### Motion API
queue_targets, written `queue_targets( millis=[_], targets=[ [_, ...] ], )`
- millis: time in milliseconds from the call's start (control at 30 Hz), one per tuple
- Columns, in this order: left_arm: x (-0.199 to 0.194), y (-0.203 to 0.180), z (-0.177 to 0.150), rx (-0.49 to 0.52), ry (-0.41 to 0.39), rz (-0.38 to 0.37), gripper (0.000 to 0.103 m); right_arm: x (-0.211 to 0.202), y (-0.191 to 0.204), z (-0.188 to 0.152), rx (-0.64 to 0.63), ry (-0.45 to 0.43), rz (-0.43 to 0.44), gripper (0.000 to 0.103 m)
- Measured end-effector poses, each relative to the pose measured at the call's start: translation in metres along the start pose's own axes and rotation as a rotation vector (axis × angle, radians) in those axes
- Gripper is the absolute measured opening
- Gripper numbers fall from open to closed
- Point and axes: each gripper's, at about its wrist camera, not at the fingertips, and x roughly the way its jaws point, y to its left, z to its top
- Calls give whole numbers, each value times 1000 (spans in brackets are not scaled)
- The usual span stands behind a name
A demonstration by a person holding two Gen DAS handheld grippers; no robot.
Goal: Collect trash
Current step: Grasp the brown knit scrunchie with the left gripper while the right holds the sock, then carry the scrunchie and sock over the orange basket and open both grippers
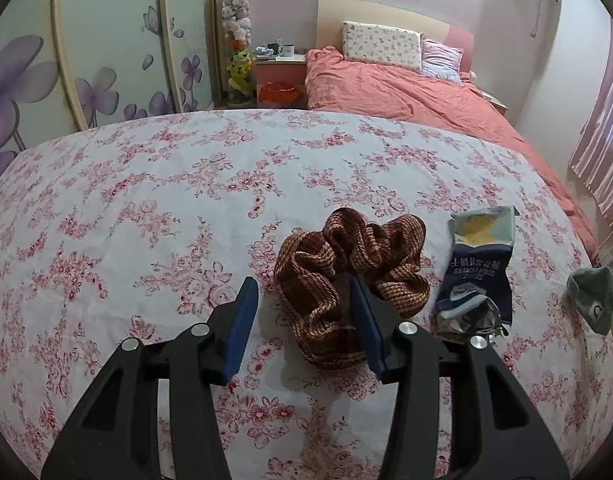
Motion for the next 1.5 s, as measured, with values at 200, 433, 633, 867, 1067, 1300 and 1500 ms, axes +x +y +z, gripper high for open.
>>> queue_targets(
  millis=[200,433,633,867,1067,1300,1500],
  targets=[
    [-2,-2,-1,6,-5,-2,48,-21,1,4,-10,-54,6,6],
    [-7,-2,-3,0,-14,-12,48,-46,6,28,11,-126,114,6],
    [-13,-2,-6,2,-24,-18,48,-51,33,35,-27,-139,156,6],
    [-5,-8,0,13,-16,-29,48,-54,28,26,-26,-134,94,6],
    [9,-10,6,-12,12,-56,19,-57,28,22,-47,-132,61,6],
    [-23,-15,13,-8,-36,-93,11,-72,20,23,-31,-151,46,6],
    [-82,-53,23,65,-129,-157,11,-96,9,29,-12,-192,34,6]
  ],
)
